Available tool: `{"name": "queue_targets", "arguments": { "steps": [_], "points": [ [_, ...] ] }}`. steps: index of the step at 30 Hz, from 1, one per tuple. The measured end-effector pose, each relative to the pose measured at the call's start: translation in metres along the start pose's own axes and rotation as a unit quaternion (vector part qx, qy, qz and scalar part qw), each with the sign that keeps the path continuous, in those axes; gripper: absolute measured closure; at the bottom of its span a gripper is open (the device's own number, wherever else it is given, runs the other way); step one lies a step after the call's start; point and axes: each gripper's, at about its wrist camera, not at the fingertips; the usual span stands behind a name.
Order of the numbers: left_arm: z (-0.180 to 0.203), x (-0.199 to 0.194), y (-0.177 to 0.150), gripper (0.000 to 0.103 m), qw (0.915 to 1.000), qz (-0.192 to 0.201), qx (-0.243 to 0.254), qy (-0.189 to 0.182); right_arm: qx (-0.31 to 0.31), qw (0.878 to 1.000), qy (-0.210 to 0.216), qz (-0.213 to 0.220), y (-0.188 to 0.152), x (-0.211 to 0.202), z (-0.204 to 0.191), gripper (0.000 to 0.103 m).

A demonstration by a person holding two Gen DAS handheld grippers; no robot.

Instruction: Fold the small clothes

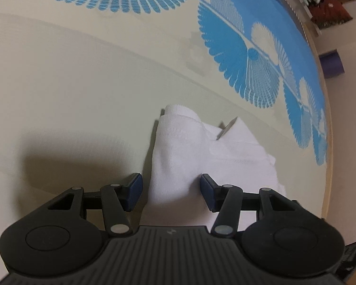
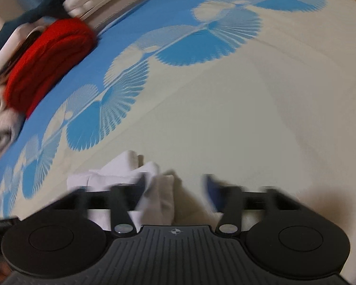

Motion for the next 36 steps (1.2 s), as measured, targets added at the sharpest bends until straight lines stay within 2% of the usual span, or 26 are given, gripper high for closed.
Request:
{"name": "queue_targets", "arguments": {
  "steps": [2, 3, 4, 6, 8, 11, 13, 14, 15, 16, 17, 18, 20, 22, 23, 25, 26, 27, 28, 29, 31, 33, 34, 35, 36],
  "points": [
    [0.002, 0.002, 0.001, 0.077, 1.0000, -0.001, 0.008, -0.003, 0.008, 0.999, 0.032, -0.036, -0.002, 0.005, 0.000, 0.032],
    [0.004, 0.001, 0.002, 0.081, 0.9999, -0.002, 0.011, -0.008, 0.003, 0.997, 0.046, -0.054, -0.006, 0.009, -0.001, 0.033],
    [0.006, -0.001, 0.003, 0.089, 0.9998, 0.001, 0.018, -0.011, -0.011, 0.996, 0.055, -0.072, -0.009, 0.014, -0.005, 0.036],
    [0.010, -0.009, 0.007, 0.095, 0.9991, 0.016, 0.032, -0.025, -0.061, 0.993, 0.055, -0.087, -0.017, 0.023, -0.020, 0.060],
    [0.014, -0.025, 0.011, 0.096, 0.9972, 0.045, 0.044, -0.041, -0.102, 0.991, 0.047, -0.074, -0.018, 0.026, -0.035, 0.088],
    [0.019, -0.058, 0.020, 0.096, 0.9884, 0.118, 0.064, -0.071, -0.099, 0.991, 0.086, -0.014, 0.000, 0.015, -0.059, 0.090],
    [0.017, -0.081, 0.026, 0.094, 0.9776, 0.185, 0.066, -0.077, -0.102, 0.988, 0.112, 0.032, 0.013, 0.006, -0.076, 0.090],
    [0.015, -0.094, 0.028, 0.086, 0.9694, 0.229, 0.060, -0.064, -0.109, 0.986, 0.114, 0.045, 0.019, 0.005, -0.083, 0.088],
    [0.013, -0.105, 0.029, 0.079, 0.9609, 0.266, 0.057, -0.051, -0.118, 0.987, 0.099, 0.049, 0.025, 0.008, -0.087, 0.086],
    [0.011, -0.112, 0.029, 0.069, 0.9545, 0.289, 0.058, -0.044, -0.126, 0.989, 0.068, 0.047, 0.029, 0.013, -0.092, 0.072],
    [0.009, -0.116, 0.028, 0.069, 0.9527, 0.294, 0.061, -0.044, -0.130, 0.990, 0.033, 0.043, 0.033, 0.020, -0.094, 0.049],
    [0.009, -0.115, 0.026, 0.069, 0.9557, 0.283, 0.064, -0.049, -0.132, 0.990, 0.010, 0.047, 0.036, 0.021, -0.093, 0.045],
    [0.010, -0.103, 0.020, 0.069, 0.9674, 0.230, 0.074, -0.075, -0.134, 0.988, -0.002, 0.070, 0.037, 0.015, -0.086, 0.046],
    [0.017, -0.089, 0.010, 0.069, 0.9740, 0.177, 0.103, -0.097, -0.133, 0.989, 0.014, 0.062, 0.030, 0.009, -0.077, 0.046],
    [0.022, -0.081, 0.004, 0.069, 0.9753, 0.155, 0.125, -0.096, -0.133, 0.990, 0.035, 0.043, 0.022, 0.009, -0.073, 0.047],
    [0.027, -0.057, -0.009, 0.069, 0.9788, 0.100, 0.169, -0.059, -0.150, 0.987, 0.058, -0.008, 0.003, 0.016, -0.070, 0.048],
    [0.026, -0.039, -0.017, 0.069, 0.9802, 0.063, 0.187, -0.016, -0.165, 0.984, 0.050, -0.043, -0.008, 0.022, -0.067, 0.051],
    [0.022, -0.028, -0.024, 0.067, 0.9791, 0.043, 0.198, 0.019, -0.184, 0.980, 0.027, -0.074, -0.017, 0.031, -0.063, 0.051],
    [0.019, -0.024, -0.028, 0.064, 0.9793, 0.038, 0.197, 0.026, -0.195, 0.977, 0.009, -0.090, -0.024, 0.037, -0.059, 0.049],
    [0.017, -0.027, -0.028, 0.064, 0.9801, 0.042, 0.193, 0.022, -0.185, 0.979, 0.013, -0.081, -0.027, 0.036, -0.054, 0.050],
    [0.013, -0.031, -0.031, 0.064, 0.9824, 0.041, 0.182, 0.016, -0.184, 0.980, 0.022, -0.075, -0.027, 0.034, -0.054, 0.060],
    [0.009, -0.038, -0.033, 0.064, 0.9834, 0.049, 0.174, 0.011, -0.205, 0.976, 0.014, -0.070, -0.027, 0.030, -0.060, 0.063],
    [0.010, -0.043, -0.034, 0.066, 0.9826, 0.057, 0.177, 0.007, -0.205, 0.976, 0.009, -0.067, -0.026, 0.028, -0.062, 0.066],
    [0.012, -0.048, -0.037, 0.067, 0.9811, 0.062, 0.183, 0.003, -0.197, 0.979, 0.009, -0.062, -0.020, 0.028, -0.061, 0.073],
    [0.014, -0.049, -0.039, 0.067, 0.9790, 0.063, 0.194, -0.001, -0.189, 0.980, 0.015, -0.054, -0.017, 0.022, -0.062, 0.075]
  ]
}}
Point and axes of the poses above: each gripper's, at about its wrist camera, not at the fingertips, and x roughly the way its jaws point, z to its right, y to its top, and after that the axes turned 9 degrees about z, right-handed
